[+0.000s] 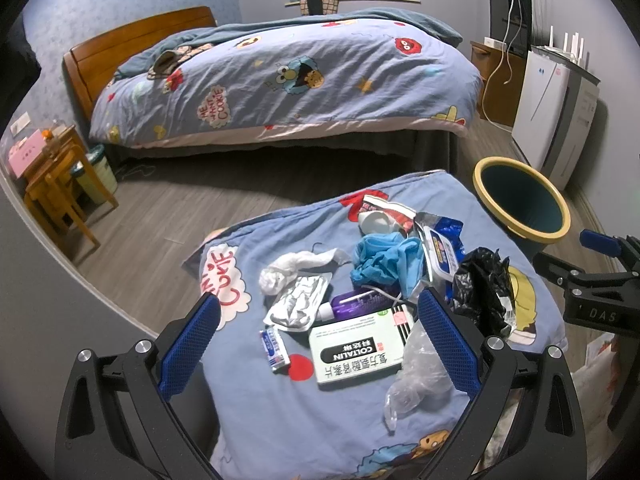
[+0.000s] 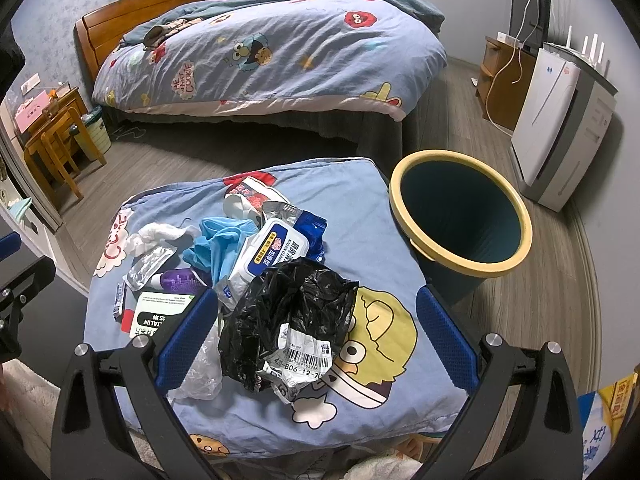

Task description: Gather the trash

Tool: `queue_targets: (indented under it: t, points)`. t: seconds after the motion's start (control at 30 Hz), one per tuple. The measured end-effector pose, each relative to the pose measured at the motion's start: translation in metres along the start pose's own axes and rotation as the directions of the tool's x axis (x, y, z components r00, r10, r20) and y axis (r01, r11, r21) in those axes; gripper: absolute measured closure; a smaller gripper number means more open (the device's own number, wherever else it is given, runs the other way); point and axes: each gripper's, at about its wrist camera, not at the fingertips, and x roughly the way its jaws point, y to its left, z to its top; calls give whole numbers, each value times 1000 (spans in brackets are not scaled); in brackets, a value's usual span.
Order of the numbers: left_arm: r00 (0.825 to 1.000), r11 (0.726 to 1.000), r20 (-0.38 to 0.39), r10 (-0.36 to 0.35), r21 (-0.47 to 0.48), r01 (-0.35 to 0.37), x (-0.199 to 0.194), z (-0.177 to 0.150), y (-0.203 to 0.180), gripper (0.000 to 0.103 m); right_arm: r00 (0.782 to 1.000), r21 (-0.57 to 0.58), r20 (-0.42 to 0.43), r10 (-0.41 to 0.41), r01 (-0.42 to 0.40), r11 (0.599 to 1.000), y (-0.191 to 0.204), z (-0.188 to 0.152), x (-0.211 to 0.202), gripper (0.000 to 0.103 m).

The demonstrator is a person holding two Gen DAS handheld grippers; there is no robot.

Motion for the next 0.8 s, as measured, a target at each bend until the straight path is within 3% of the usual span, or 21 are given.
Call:
queue_targets:
  t: [0.8]
  points:
    - [1000,1000,-8,-2,10,2,-3,1,3,5,1000,25,-16,-15,15,1000,-5,0,3,6]
